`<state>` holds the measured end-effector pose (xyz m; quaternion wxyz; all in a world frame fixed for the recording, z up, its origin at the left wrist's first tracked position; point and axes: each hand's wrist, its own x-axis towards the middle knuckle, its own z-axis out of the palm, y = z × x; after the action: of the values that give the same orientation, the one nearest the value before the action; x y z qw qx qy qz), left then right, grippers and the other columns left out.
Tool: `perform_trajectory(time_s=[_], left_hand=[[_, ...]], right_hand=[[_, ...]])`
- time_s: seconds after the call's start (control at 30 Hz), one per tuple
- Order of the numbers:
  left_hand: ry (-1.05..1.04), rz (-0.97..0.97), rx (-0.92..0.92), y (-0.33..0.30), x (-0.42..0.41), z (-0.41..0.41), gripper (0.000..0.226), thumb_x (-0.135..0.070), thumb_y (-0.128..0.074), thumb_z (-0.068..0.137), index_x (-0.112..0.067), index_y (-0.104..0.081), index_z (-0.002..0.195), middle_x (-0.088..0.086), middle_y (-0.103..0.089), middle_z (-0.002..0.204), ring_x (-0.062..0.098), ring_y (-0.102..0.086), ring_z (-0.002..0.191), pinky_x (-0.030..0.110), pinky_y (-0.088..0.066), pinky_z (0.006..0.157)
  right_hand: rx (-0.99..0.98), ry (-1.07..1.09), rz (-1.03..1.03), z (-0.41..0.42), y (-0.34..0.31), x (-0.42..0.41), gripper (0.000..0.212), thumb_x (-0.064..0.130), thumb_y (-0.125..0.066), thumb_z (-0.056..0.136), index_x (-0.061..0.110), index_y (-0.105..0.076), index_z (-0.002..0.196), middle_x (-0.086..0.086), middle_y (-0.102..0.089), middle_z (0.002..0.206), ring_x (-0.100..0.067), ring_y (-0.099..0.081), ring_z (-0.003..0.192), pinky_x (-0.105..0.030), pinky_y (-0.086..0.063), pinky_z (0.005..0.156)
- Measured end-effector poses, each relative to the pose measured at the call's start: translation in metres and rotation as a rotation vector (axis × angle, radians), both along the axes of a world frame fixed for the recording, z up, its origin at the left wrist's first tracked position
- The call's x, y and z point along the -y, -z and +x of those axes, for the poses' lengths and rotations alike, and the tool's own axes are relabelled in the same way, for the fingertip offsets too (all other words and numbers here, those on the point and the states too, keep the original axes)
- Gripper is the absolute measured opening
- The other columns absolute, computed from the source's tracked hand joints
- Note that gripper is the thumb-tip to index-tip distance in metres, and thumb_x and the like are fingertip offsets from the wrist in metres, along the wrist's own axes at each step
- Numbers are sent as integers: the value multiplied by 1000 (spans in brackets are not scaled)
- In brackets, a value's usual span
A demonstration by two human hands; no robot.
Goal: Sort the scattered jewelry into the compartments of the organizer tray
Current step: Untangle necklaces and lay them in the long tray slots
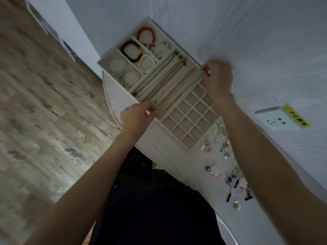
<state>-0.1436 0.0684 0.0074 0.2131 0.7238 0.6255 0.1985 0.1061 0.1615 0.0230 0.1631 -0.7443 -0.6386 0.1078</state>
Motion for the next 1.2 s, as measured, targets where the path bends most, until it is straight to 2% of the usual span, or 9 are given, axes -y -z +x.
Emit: perform_trajectory(time_s=[0.2,0.3,0.37,0.43,0.57,0.67,0.87,1.07,1.2], left_hand=[[23,75,-33,10,-1,4,8,-21,-78,76,-20,-69,77,-6,-66,75,18,-61,71,24,-42,50],[41,149,-85,17,-2,3,9,-22,-77,77,-17,-70,76,3,-61,80,21,-58,75,25,-40,48],[77,242,-129,18,0,-1,8,-24,-68,83,-17,-71,81,5,-61,88,23,-54,81,31,-42,58],[140,286,-190,19,6,-8,15,-26,-58,88,-19,-72,90,6,-62,102,24,-51,95,35,-39,74],[277,279,-330,21,12,-15,17,-26,-56,89,-22,-68,101,9,-52,136,28,-41,125,48,-27,102],[315,221,-416,24,9,-13,24,-33,-49,92,-23,-69,101,7,-40,148,28,-32,134,55,-14,109],[320,195,-460,24,7,-10,32,-36,-43,92,-22,-69,102,4,-38,150,27,-29,138,59,-11,110],[336,234,-484,20,6,-6,30,-33,-46,92,-19,-72,91,3,-45,144,24,-31,135,59,-7,110],[335,238,-490,18,4,-4,35,-34,-42,94,-18,-72,89,3,-48,142,24,-33,135,58,-7,111]], right_hand=[[168,-140,-25,4,8,-15,18,22,-54,92,14,-68,100,-6,-71,93,-22,-65,83,-24,-41,71],[173,-170,-23,4,11,-17,22,22,-52,92,13,-68,105,-8,-71,95,-24,-65,86,-27,-44,73],[177,-157,7,4,11,-11,25,22,-48,94,12,-68,106,-10,-70,94,-26,-65,86,-30,-45,71],[175,-144,16,5,12,-3,28,21,-44,96,12,-67,108,-11,-69,96,-28,-63,86,-32,-44,67],[131,-261,-46,5,20,11,32,14,-41,95,12,-66,115,-7,-62,115,-27,-61,88,-27,-35,65],[150,-310,-93,0,22,11,34,15,-39,96,12,-65,118,-3,-59,125,-23,-61,95,-25,-36,68],[217,-343,-130,-4,26,10,36,18,-37,97,11,-65,119,-4,-61,125,-25,-62,96,-30,-44,70],[278,-335,-158,-4,27,4,36,17,-36,96,8,-65,114,-2,-58,129,-27,-62,89,-26,-32,61],[237,-301,-99,-2,23,9,36,17,-36,96,7,-63,119,-2,-57,130,-26,-62,85,-25,-33,62]])
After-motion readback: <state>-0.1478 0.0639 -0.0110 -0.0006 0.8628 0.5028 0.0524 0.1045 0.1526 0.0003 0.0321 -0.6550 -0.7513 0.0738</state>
